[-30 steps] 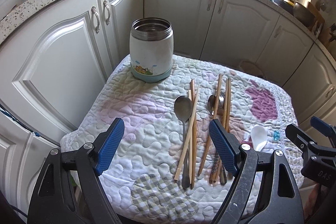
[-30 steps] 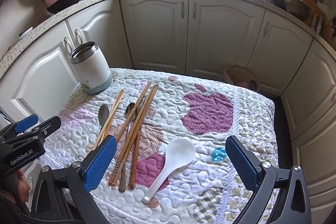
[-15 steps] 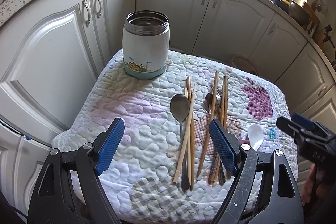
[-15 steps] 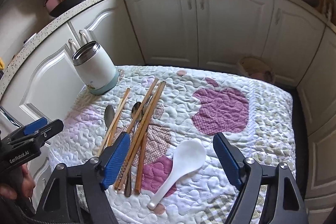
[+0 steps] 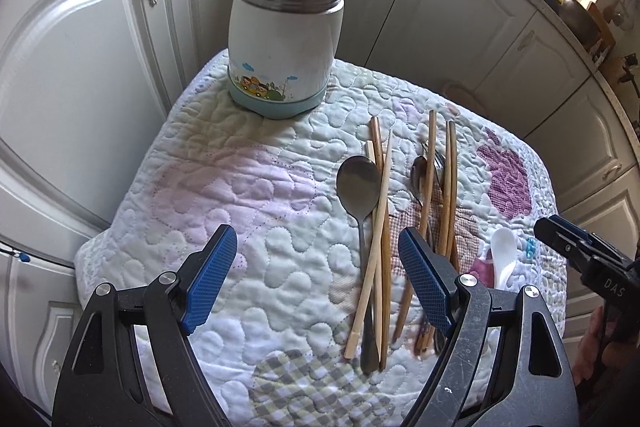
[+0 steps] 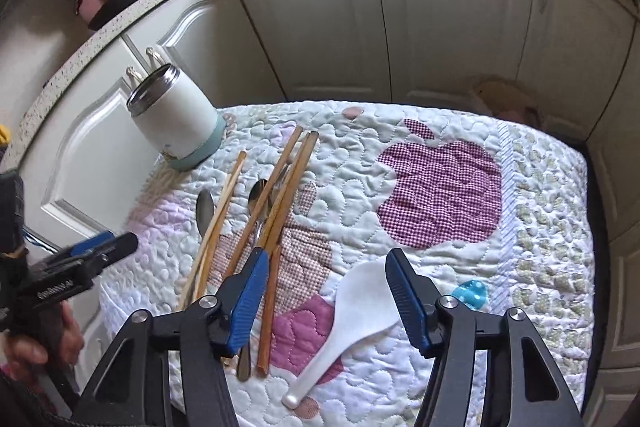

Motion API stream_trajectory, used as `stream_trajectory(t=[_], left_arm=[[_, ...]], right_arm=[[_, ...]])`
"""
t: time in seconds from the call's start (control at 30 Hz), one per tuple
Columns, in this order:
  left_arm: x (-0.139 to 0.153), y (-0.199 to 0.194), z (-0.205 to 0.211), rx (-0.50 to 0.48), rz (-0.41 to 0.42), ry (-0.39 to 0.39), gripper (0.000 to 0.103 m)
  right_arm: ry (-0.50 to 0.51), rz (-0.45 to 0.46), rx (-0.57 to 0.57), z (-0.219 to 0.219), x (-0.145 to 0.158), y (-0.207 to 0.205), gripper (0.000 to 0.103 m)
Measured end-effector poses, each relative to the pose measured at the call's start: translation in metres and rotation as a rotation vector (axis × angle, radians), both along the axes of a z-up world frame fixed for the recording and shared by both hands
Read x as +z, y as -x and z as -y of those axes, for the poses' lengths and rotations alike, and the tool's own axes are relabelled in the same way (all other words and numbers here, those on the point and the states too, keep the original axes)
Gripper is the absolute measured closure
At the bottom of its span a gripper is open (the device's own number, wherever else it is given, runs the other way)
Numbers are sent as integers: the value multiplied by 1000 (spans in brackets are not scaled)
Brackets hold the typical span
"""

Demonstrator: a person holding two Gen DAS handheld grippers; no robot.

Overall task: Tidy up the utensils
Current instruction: 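Lower left gripper onto the metal spoon while right gripper lowers onto a wooden chopstick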

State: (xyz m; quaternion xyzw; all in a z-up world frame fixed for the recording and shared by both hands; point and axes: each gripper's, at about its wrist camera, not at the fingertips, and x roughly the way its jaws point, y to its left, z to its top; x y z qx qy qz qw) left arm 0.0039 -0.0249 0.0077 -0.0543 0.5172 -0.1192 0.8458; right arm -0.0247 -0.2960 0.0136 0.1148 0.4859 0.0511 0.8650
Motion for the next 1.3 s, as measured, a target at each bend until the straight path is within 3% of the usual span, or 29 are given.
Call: stream_trajectory(t=[0.23,0.33,0.53,0.73,0.8,0.9,1.23,1.3], left_arm=[[-12,-19,8,2,-40,23,20],[-15,-27,9,-11,-43,27,20],[-24,-41,5,-25,-66,25,20],[-31,-49,6,-27,-85,37,20],[-32,-51,9,-39,-82,34,20],[-34,-56,12,-54,-84,36,20],[-40,-69,25,-106,-80,45,20],[-40,-70,27,-116,-75,47,30]], right_arm=[[-37,-20,52,-10,-12,-42,53],[-102,-37,63,-9,-22,-63,60],[-172,-87,73,-6,-47,-96,62],[-304,-137,75,5,-71,-117,77],[-332,-136,83,6,-72,-119,87],[-322,-118,92,10,-65,-112,92],[-244,-143,85,28,-68,-92,92],[-212,-145,88,28,-68,-90,92]])
